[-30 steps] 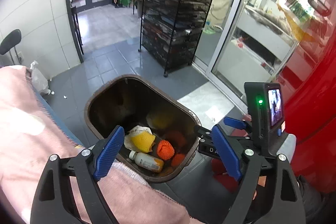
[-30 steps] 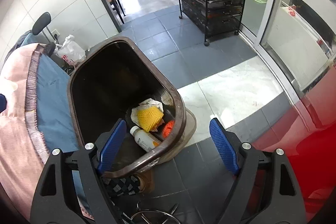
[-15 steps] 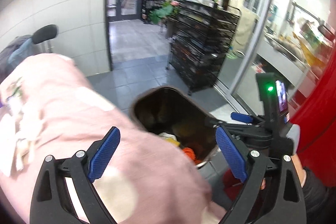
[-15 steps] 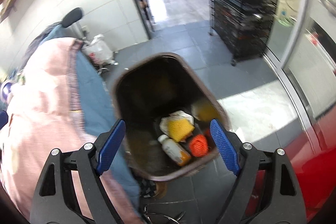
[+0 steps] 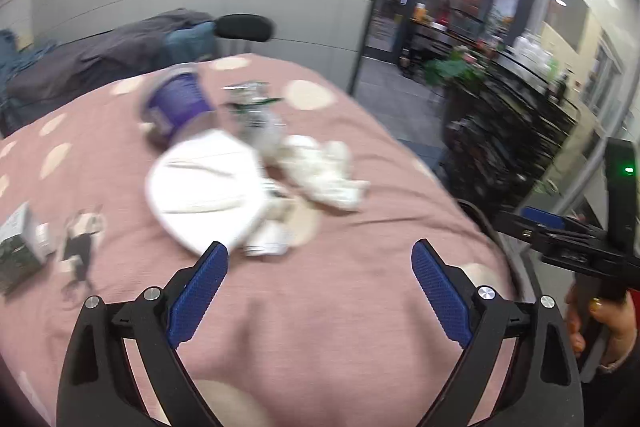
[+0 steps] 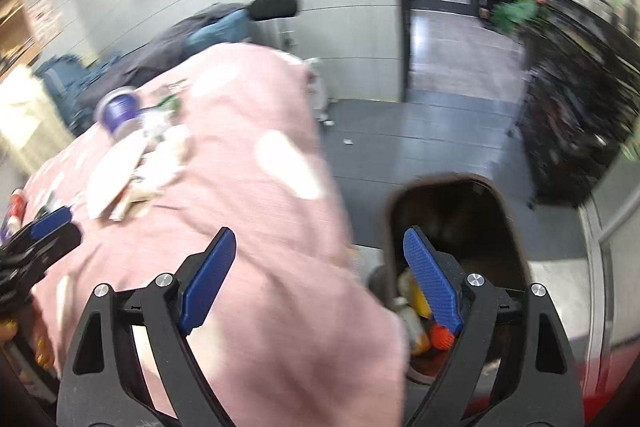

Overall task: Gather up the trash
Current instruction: 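Grasp the white face mask with the left gripper while the right gripper grasps the tissue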

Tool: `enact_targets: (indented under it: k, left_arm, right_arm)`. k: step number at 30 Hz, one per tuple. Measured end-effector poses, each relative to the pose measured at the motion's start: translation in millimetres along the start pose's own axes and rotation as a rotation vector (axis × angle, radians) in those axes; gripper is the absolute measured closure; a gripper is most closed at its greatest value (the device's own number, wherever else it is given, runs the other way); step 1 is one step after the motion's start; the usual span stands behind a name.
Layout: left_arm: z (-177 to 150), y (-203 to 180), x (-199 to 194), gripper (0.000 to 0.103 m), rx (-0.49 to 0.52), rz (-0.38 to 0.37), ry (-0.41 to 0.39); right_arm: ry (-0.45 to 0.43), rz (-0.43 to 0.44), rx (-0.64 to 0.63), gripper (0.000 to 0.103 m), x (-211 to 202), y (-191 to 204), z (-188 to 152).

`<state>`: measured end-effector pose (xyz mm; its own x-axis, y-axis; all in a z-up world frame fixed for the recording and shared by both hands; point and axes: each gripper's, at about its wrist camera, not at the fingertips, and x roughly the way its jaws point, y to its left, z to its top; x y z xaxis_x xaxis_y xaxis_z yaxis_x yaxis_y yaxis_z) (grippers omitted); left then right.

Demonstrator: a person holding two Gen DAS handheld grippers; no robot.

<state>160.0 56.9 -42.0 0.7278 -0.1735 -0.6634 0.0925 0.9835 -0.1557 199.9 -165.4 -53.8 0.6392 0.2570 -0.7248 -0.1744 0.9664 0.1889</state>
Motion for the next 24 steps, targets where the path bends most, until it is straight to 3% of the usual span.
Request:
enact_targets:
  k: [4, 9, 17, 24]
  left_arm:
    - [3, 47, 2, 0.021, -0.101, 0.025, 0.004]
    - [7, 97, 15, 0.034, -0.238, -0.030, 0.053]
    - [18, 118, 45, 0.043, -0.325, -0.121, 0.115]
    - [26, 126, 50, 0.076, -0.349, -0.174, 0.107]
  right_arm:
    - [0.008, 0.039, -0.104, 0.018, 7, 41, 13]
    - [0.004, 0.056, -0.198, 0.018, 11, 83, 22]
    - [0.000, 0.056, -0.249, 0.018, 15, 101, 27]
    - [0.038, 0.051, -0.307, 0.018, 36, 115, 35]
